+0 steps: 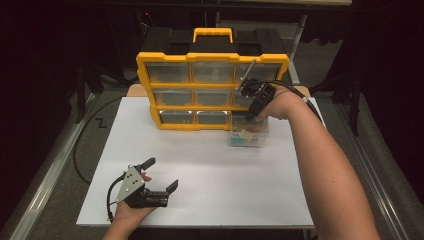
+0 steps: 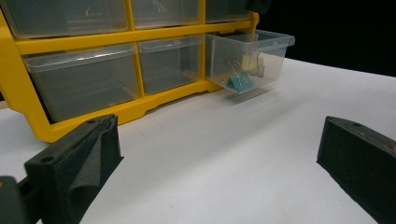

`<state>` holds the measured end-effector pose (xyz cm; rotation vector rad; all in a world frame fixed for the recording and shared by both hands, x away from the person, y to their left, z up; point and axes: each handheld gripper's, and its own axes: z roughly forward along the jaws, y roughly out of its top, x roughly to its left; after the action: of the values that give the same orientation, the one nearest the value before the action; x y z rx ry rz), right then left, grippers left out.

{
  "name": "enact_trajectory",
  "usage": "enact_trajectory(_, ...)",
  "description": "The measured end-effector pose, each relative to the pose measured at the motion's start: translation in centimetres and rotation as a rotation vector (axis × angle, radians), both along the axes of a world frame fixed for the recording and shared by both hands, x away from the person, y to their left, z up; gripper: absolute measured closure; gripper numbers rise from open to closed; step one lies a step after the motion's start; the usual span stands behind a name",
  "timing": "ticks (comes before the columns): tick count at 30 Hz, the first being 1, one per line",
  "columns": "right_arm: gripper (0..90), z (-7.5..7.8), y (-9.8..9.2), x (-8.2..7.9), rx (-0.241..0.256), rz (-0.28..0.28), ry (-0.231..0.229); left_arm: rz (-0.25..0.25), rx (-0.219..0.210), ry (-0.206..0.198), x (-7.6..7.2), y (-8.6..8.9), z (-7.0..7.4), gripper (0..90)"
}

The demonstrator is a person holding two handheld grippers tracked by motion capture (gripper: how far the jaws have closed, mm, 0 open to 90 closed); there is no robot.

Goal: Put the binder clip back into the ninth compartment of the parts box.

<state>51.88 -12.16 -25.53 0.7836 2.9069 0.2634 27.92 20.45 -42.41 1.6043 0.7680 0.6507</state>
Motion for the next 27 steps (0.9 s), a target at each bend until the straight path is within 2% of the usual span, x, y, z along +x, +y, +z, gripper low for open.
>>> enact_trajectory(9, 62.8, 0.4, -1.7, -1.7, -0.001, -0.001, 0.018, -0.008, 0.016, 0.003, 0.0, -0.3, -0.1, 0.2)
enact_trajectory(19, 60.9, 0.1, -4.7, -4.1, -0.007, 0.009, 0.032, -0.005, 0.019, 0.007, 0.0, -0.3, -0.1, 0.2)
enact_trajectory(27, 57.2, -0.6, -6.1, -5.7, -0.003, 0.009, 0.037, -0.002, 0.025, 0.009, 0.1, -0.5, -0.2, 0.2)
